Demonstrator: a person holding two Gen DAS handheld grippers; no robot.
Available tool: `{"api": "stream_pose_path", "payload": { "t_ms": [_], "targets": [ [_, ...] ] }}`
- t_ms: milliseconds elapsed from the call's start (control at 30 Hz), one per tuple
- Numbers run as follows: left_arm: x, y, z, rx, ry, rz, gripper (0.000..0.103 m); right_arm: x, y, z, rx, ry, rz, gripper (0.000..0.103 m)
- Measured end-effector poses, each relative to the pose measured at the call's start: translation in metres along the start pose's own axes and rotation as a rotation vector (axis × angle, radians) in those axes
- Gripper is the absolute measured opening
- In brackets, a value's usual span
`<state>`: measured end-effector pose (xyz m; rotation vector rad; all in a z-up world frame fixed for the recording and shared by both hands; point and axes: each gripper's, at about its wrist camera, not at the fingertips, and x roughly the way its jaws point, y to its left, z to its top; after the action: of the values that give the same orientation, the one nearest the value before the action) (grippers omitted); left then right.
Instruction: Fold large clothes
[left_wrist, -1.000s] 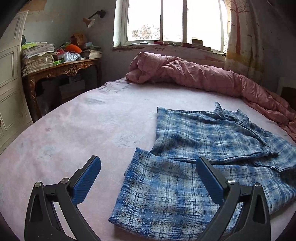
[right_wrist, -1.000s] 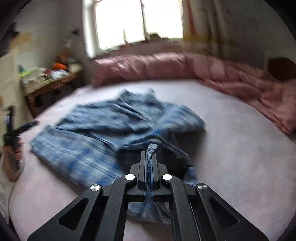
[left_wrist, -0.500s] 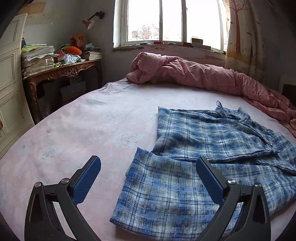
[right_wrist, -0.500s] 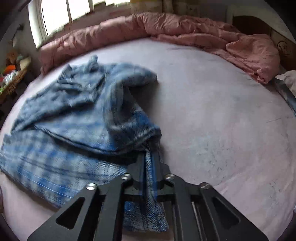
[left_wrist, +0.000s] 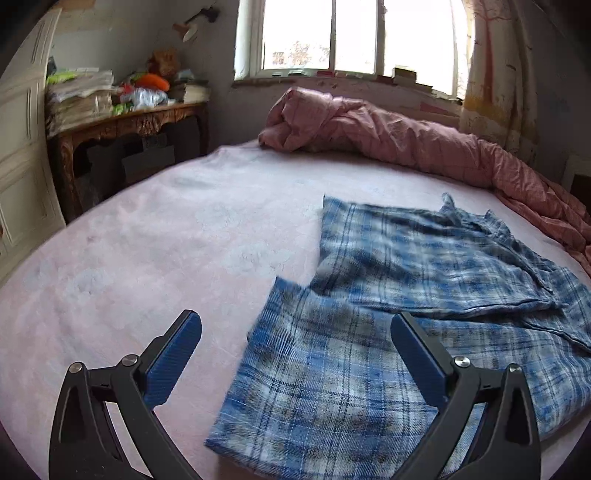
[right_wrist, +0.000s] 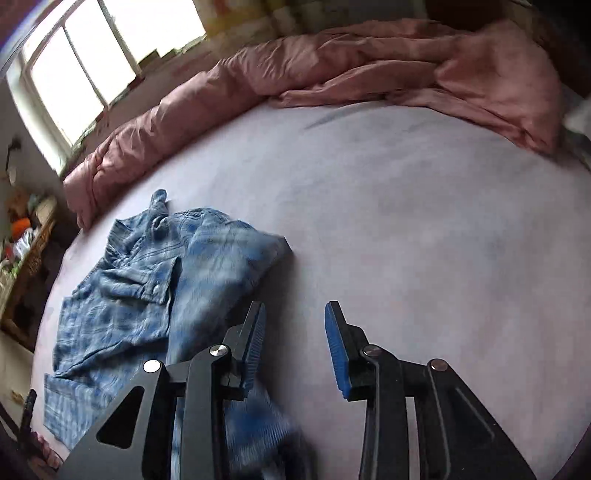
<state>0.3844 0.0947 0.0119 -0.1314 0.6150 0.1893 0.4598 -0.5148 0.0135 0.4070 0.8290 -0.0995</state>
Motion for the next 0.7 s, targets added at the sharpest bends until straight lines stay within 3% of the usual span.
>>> {"api": "stream_pose_path", "payload": {
  "t_ms": [33, 67, 167, 267, 300, 333, 367, 433, 467, 533, 600, 700],
  "targets": [
    [0.006, -0.001, 0.0, 0.004, 0.025, -0.014, 0.102, 0.012, 0.001, 0.007, 0.019, 0.023, 0.023, 0.053],
    [0.01, 0.0, -0.001, 0.002, 0.044, -0.027, 0.102, 0.021, -0.001, 0.011, 0.047, 0.037, 0.039, 0.057],
    [0.012, 0.004, -0.001, -0.026, 0.049, -0.027, 0.102, 0.051, -0.006, 0.024, 0.166, 0.075, 0.088, 0.057],
    [0.013, 0.0, -0.001, -0.011, 0.054, -0.029, 0.102, 0.077, 0.001, 0.031, 0.183, 0.114, 0.107, 0.057],
    [0.013, -0.003, -0.002, 0.002, 0.054, -0.029, 0.102, 0.085, 0.007, 0.031, 0.157, 0.136, 0.091, 0.054],
    [0.012, -0.006, -0.002, 0.017, 0.049, -0.03, 0.102, 0.089, 0.013, 0.03, 0.121, 0.143, 0.051, 0.021],
    [0.011, -0.008, -0.002, 0.028, 0.041, -0.028, 0.102, 0.089, 0.022, 0.031, 0.05, 0.121, -0.012, 0.002],
    [0.006, -0.013, -0.003, 0.052, 0.019, -0.013, 0.102, 0.081, 0.03, 0.033, -0.014, 0.039, -0.104, 0.003],
    [0.003, -0.015, -0.003, 0.063, 0.002, 0.032, 0.102, 0.07, 0.035, 0.036, -0.044, -0.039, -0.158, 0.002],
    [-0.009, -0.023, -0.006, 0.094, -0.065, 0.156, 0.101, 0.051, 0.044, 0.043, -0.094, -0.118, -0.18, 0.002],
    [-0.014, -0.03, -0.007, 0.13, -0.091, 0.124, 0.101, 0.038, 0.057, 0.051, -0.148, -0.153, -0.189, 0.002],
    [-0.008, -0.038, -0.009, 0.186, -0.066, 0.126, 0.101, 0.041, 0.077, 0.057, -0.249, -0.155, -0.281, 0.002]
  ]
}}
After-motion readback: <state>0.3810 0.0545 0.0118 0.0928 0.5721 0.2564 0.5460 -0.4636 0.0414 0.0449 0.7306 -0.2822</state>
